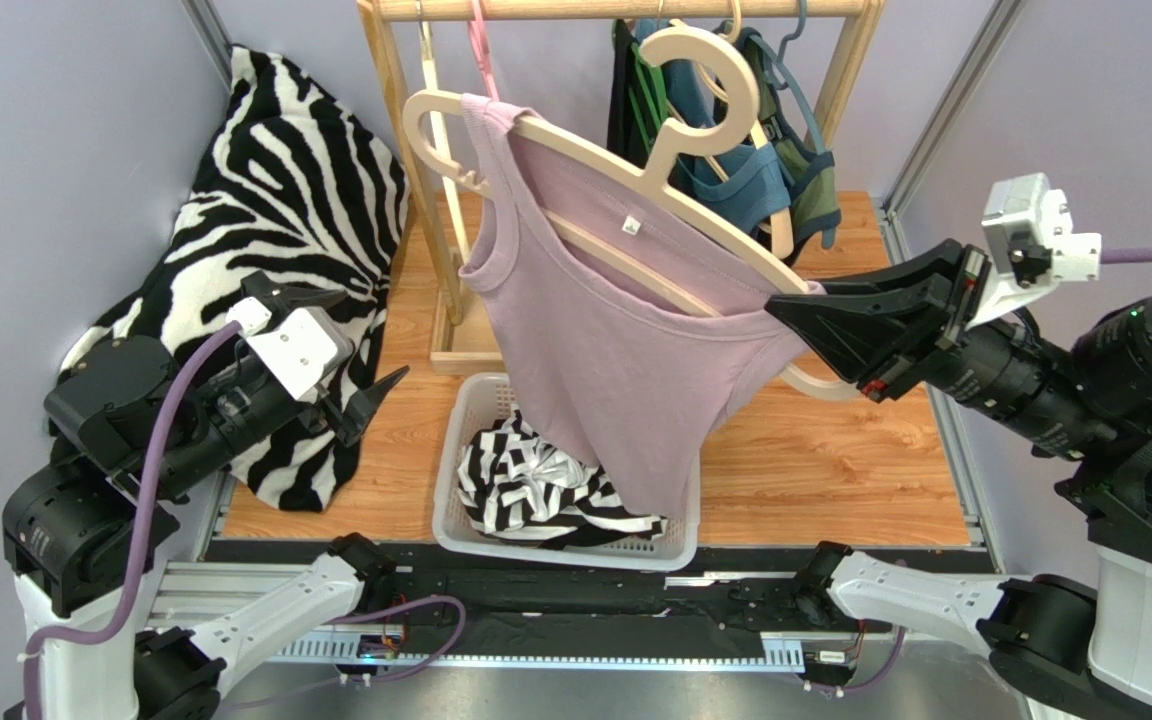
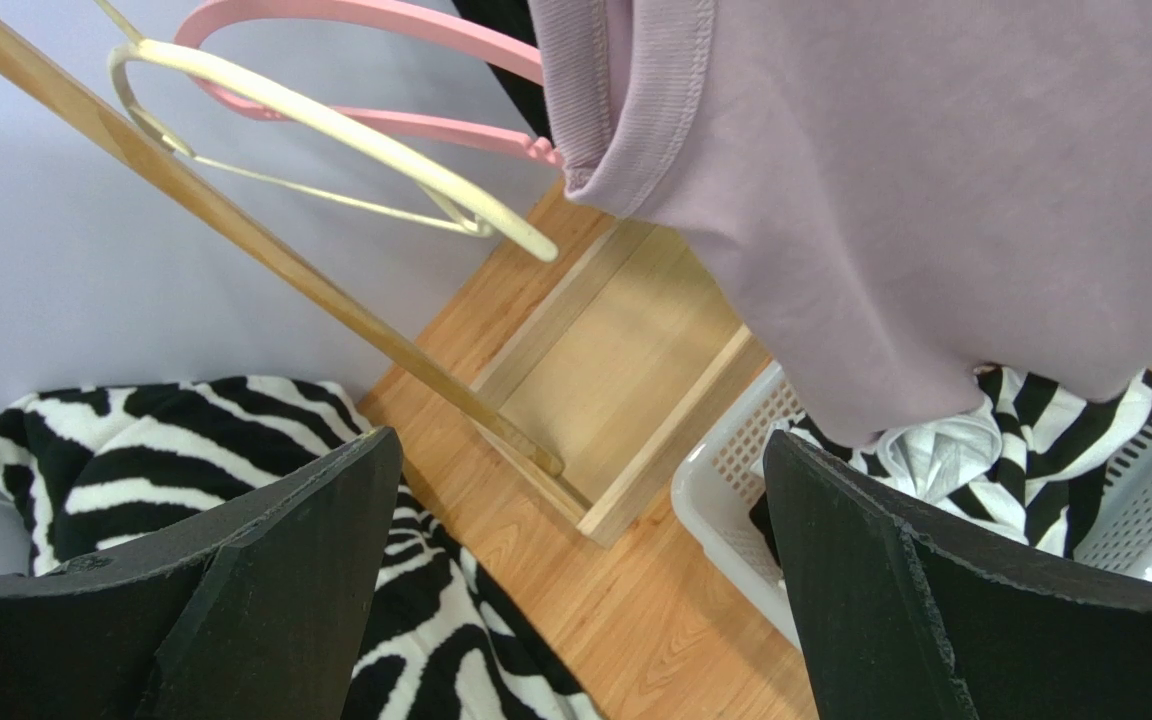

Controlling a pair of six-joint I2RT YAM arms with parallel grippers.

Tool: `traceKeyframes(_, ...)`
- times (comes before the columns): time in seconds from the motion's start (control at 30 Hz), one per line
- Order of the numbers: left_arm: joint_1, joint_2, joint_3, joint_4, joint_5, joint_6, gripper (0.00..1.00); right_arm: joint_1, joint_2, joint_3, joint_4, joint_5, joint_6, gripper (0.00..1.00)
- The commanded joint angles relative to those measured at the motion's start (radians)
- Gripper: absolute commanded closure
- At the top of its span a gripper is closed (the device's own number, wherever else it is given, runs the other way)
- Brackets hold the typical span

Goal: Remove the tank top from the hanger
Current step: Pick up the hanger from the clothesline, then remove the tank top from the hanger.

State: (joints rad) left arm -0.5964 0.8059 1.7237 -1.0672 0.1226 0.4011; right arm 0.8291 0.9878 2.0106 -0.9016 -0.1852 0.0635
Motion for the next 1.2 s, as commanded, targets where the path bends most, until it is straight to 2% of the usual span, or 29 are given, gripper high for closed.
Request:
traceKeyframes(0.0,0.024,-0.02,0.025,0.001,0.051,-0.033,0.01,0.004,0.012,0.04,0.121,-0.043,0.016,1.0)
traceKeyframes(0.2,0.047,-0.037,0.082,-0.025,0.112,-0.009,0.01,0.004,0.023,-0.006,0.067,-0.092,0.004,1.0)
traceKeyframes(0.33,0.053,-0.031,0.177,-0.069,0.208,0.034,0.01,0.004,-0.023,-0.154,0.03,-0.121,-0.022,1.0)
traceKeyframes(0.43,0.053,-0.025,0.188,-0.106,0.336,0.094,0.01,0.004,-0.07,-0.252,0.023,-0.199,-0.04,1.0)
traceKeyframes(0.63,0.053,0.01,0.149,-0.181,0.428,0.177,0.01,0.005,-0.147,-0.361,0.039,-0.308,-0.117,1.0)
traceKeyframes(0.77,0.053,0.018,0.067,-0.192,0.428,0.225,0.01,0.004,-0.158,-0.371,0.035,-0.326,-0.143,1.0)
traceKeyframes(0.93,0.053,0.035,0.031,-0.214,0.439,0.245,0.07,0.005,-0.159,-0.372,0.026,-0.341,-0.154,1.0)
traceKeyframes(1.17,0.053,0.081,0.073,-0.212,0.459,0.235,0.18,0.004,-0.152,-0.375,0.013,-0.355,-0.162,1.0)
